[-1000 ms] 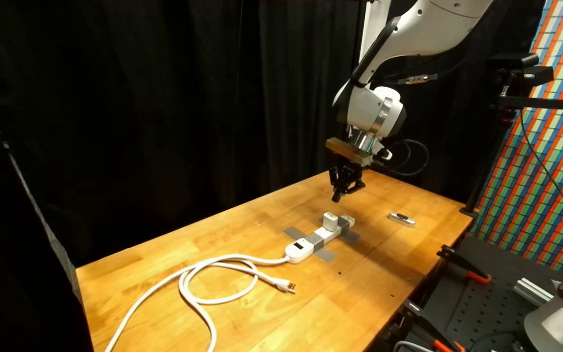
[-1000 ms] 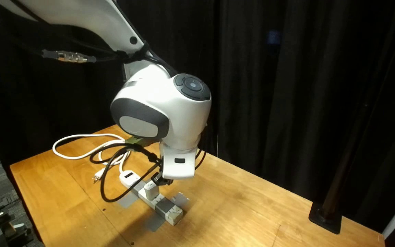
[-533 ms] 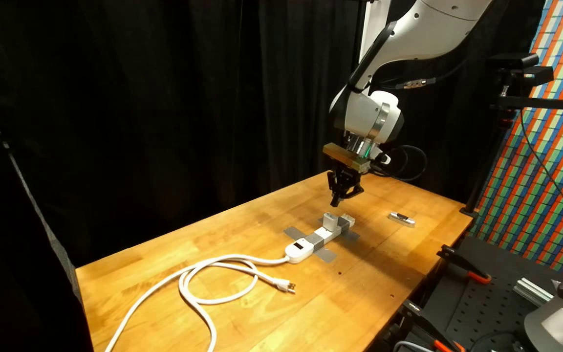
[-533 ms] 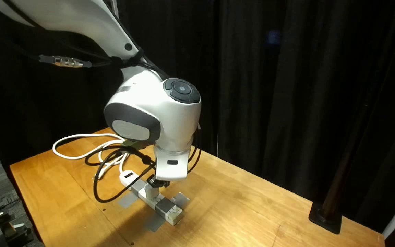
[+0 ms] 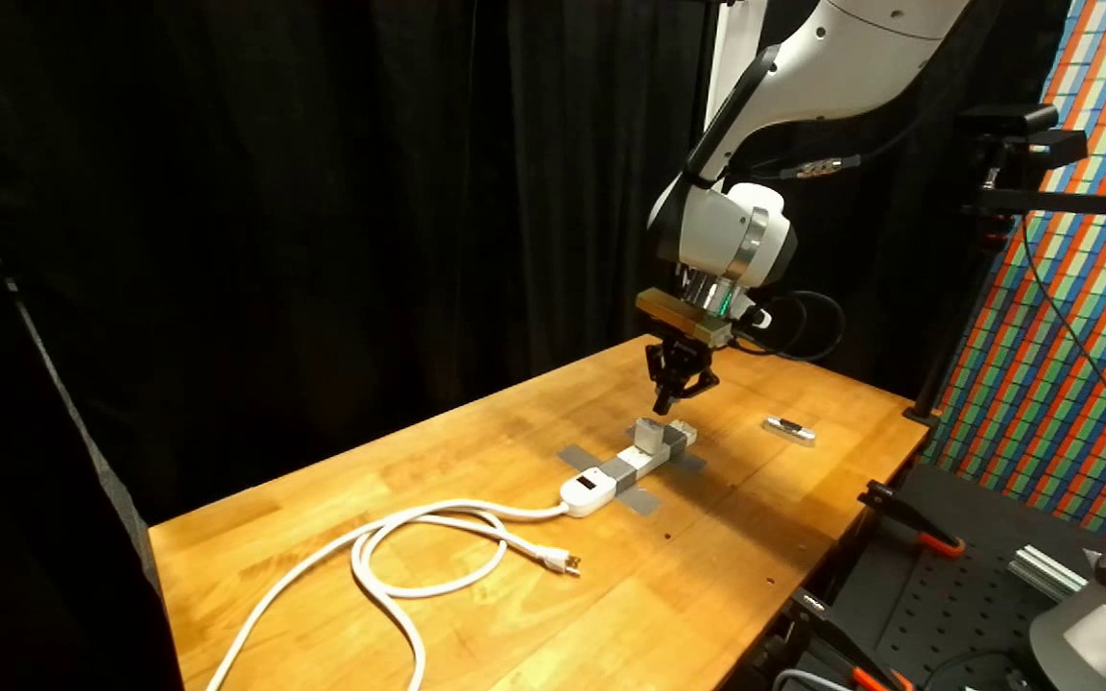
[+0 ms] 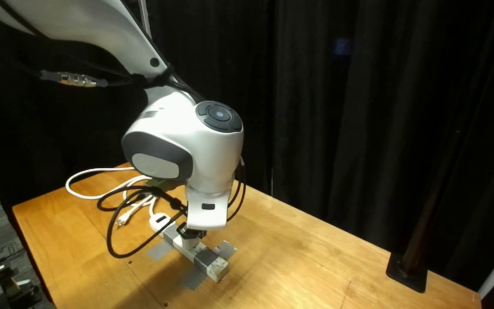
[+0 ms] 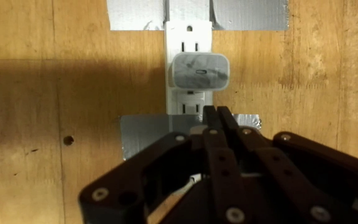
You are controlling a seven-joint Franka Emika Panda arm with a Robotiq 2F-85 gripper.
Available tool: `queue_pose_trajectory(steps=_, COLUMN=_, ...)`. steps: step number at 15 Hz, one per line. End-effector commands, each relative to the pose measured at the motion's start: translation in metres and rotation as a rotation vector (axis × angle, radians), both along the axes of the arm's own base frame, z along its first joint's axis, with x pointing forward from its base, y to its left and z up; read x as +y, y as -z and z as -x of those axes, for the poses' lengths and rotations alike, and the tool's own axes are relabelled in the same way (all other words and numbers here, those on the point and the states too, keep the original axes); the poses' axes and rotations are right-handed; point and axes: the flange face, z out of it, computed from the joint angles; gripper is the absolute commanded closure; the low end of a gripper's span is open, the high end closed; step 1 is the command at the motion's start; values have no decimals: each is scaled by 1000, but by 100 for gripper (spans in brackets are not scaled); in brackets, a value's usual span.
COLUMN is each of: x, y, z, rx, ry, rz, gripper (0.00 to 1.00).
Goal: Plug in the charger head into the extension cord
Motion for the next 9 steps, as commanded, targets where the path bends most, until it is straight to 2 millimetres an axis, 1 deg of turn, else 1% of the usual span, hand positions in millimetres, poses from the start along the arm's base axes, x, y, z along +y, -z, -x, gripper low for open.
queue_pose_trajectory(steps=1, x=7, y=-12, z=6, rx=-30, ry=-15, rz=13, gripper=91)
queue_pose_trajectory(steps=3, x=10, y=-14, z=8, rx=-39, ry=-28, rz=11, gripper=90)
queue_pose_trajectory(steps=9, x=20, y=-19, z=14, rx=-50, ry=-68, rz=5, gripper=92)
